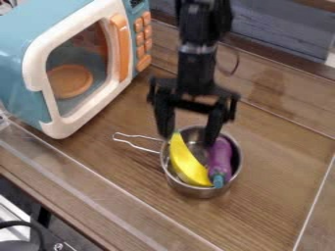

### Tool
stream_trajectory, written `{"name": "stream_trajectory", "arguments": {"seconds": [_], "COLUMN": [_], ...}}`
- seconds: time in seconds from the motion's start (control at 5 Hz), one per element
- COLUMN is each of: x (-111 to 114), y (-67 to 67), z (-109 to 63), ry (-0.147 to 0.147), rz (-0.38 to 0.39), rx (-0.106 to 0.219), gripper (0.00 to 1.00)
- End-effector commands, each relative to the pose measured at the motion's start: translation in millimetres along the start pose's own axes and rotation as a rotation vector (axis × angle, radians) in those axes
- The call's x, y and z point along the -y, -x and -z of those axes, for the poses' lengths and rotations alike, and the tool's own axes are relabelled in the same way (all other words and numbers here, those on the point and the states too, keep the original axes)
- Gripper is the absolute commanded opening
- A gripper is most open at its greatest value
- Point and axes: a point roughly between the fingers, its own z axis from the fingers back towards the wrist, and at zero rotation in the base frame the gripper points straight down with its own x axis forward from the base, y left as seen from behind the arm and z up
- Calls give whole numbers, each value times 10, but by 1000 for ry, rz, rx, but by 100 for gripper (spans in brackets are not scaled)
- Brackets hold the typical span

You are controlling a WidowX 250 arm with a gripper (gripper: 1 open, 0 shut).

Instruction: Remove the banana from inside the silver pot and put it on the table

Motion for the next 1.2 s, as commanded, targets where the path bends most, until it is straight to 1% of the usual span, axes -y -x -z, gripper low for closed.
{"name": "stream_trajectory", "arguments": {"seconds": [0.0,0.2,0.4,0.6,1.0], "x": [19,40,71,104,147], "y": [-32,-50,-61,-72,-83], "z": [97,187,257,329,469], "ry": [66,85,90,92,84], "rz": [-93,-140,-152,-164,-182], "rx": [78,97,105,113,123], "gripper": [100,100,100,100,100]}}
